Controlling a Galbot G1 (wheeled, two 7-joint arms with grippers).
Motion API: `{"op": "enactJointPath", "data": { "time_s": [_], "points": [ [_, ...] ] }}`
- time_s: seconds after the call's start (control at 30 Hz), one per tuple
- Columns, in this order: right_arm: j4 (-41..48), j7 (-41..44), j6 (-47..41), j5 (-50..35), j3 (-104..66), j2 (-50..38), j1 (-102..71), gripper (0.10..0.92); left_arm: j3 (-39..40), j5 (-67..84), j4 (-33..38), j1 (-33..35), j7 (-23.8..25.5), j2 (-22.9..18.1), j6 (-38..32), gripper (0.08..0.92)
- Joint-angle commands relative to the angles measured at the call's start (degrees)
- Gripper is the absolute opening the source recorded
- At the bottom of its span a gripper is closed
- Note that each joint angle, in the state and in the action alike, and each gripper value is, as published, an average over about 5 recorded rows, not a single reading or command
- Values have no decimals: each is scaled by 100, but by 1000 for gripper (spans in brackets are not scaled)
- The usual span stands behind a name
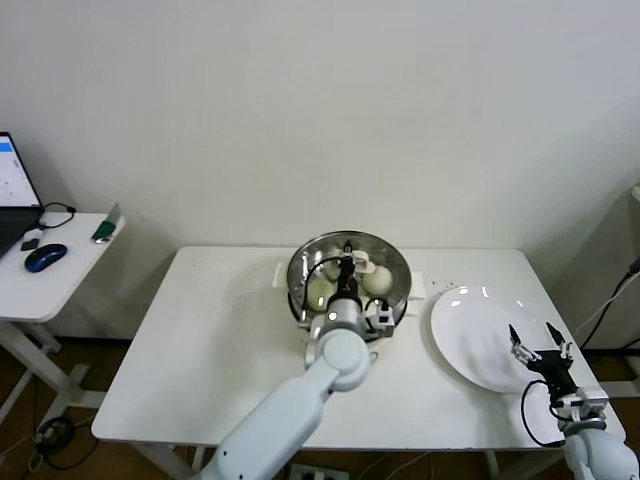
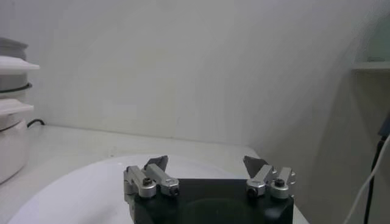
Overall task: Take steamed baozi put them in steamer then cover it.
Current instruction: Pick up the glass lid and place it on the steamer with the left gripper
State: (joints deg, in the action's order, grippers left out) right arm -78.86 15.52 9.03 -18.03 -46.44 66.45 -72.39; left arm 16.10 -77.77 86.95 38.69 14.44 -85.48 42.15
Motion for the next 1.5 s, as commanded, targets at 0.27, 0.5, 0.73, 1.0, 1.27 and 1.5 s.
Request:
{"op": "enactJointPath", "data": {
  "time_s": [0.27, 0.5, 0.73, 1.0, 1.27, 1.5],
  "points": [
    [3, 20, 3, 15, -26, 29, 7, 823, 53, -51, -37, 40, -71, 46, 285, 150],
    [-57, 11, -126, 25, -18, 21, 17, 823, 58, 53, 223, 96, -50, 128, 285, 242],
    [-216, -38, -515, 101, 0, -22, 25, 823, 64, 241, 846, 234, -8, 408, 285, 441],
    [-375, -8, -877, 105, 48, -66, 36, 823, -31, 492, 1828, 648, 51, 897, 285, 683],
    [-427, -30, -939, 105, 132, -88, 94, 823, -266, 920, 2737, 1220, -256, 1407, 285, 820],
    [-551, -2, -886, 121, 194, -78, 61, 823, -1490, 2815, 3306, 1779, -1438, 1814, -362, 823]
  ]
}}
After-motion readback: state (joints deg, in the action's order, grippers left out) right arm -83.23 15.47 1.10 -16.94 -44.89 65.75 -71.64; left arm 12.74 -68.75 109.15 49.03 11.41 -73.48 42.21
